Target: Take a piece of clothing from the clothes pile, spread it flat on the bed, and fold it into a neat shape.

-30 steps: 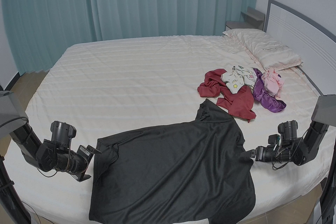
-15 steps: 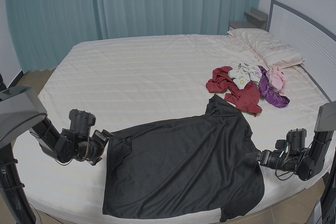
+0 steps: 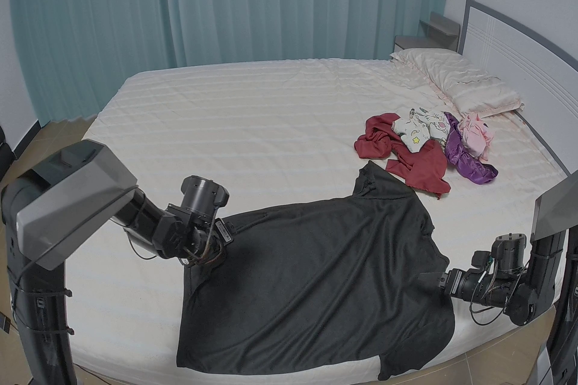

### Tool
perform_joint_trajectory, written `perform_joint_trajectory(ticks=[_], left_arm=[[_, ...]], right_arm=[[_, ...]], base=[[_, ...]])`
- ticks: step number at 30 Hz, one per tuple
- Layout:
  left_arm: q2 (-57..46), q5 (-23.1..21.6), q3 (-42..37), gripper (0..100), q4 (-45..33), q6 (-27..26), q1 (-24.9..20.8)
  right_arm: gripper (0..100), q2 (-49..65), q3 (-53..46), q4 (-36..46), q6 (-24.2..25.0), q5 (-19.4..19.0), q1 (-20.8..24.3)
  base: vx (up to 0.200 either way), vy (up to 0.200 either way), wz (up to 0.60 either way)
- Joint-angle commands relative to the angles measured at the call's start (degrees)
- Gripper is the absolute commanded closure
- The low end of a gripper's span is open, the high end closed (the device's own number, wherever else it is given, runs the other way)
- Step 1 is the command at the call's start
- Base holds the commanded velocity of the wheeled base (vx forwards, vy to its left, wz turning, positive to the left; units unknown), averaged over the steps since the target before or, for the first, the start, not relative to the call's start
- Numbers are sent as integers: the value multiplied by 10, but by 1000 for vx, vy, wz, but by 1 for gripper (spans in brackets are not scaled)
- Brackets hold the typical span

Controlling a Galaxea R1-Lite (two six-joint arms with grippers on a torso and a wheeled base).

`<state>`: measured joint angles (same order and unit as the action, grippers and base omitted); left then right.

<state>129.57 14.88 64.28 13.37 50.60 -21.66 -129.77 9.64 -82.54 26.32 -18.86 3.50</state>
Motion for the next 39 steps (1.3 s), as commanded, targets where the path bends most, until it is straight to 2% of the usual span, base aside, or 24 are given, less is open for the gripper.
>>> perform_joint_trajectory(ticks=[1, 5, 9, 21, 26, 39], left_arm=[[102, 84, 103, 0, -68, -72, -28], [130, 146, 119, 0, -71, -117, -29], [144, 169, 121, 0, -69, -128, -27], [151, 185, 134, 0, -69, -135, 0], [147, 207, 135, 0, -67, -137, 29], [118, 194, 147, 0, -66, -168, 111]], right_arm=[[0, -16, -32, -32, 0, 1, 20], [0, -14, -38, -32, 0, 1, 20], [0, -15, -38, -32, 0, 1, 19], [0, -16, -65, -69, -2, 1, 20], [0, -16, -65, -69, -2, 1, 20], [0, -15, -65, -69, -2, 1, 20]], base=[[0, 0, 0], [0, 0, 0], [0, 0, 0], [0, 0, 0], [0, 0, 0], [0, 0, 0]])
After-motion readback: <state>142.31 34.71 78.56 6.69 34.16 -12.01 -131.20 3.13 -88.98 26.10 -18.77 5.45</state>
